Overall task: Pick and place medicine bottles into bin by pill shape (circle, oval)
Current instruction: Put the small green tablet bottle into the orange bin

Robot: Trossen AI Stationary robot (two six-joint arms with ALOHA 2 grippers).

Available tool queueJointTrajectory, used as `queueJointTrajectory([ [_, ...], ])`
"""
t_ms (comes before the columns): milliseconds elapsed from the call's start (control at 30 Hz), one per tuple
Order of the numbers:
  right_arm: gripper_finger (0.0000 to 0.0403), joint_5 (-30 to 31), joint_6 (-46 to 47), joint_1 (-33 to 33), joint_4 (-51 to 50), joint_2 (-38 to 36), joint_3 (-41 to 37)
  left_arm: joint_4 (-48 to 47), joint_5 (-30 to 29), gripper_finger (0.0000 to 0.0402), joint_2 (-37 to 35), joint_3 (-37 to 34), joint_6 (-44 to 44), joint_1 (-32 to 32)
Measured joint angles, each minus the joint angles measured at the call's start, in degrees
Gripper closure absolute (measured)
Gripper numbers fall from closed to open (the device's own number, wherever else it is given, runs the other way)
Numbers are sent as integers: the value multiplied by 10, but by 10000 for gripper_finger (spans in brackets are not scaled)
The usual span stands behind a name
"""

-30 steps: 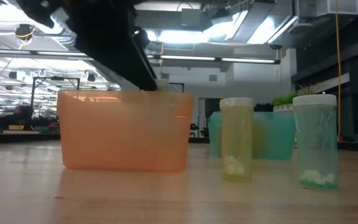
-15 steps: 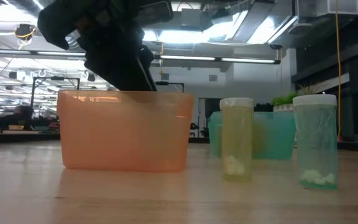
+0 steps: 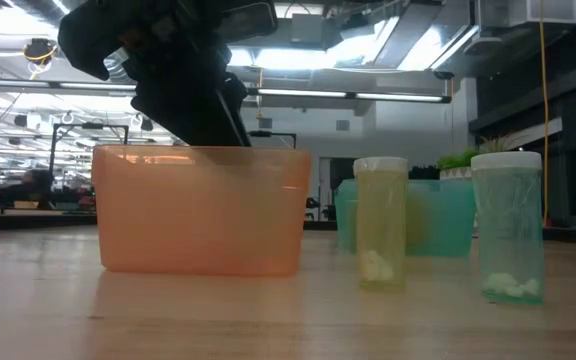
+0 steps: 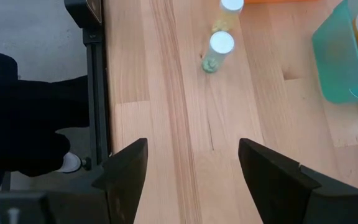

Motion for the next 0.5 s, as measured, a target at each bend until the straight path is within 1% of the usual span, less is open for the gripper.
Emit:
queueJointTrajectory([
  [233, 148, 0, 0, 0, 0, 0, 0, 0, 0, 242, 0, 0, 0, 0],
  [500, 148, 0, 0, 0, 0, 0, 0, 0, 0, 232, -7, 1, 2, 0],
])
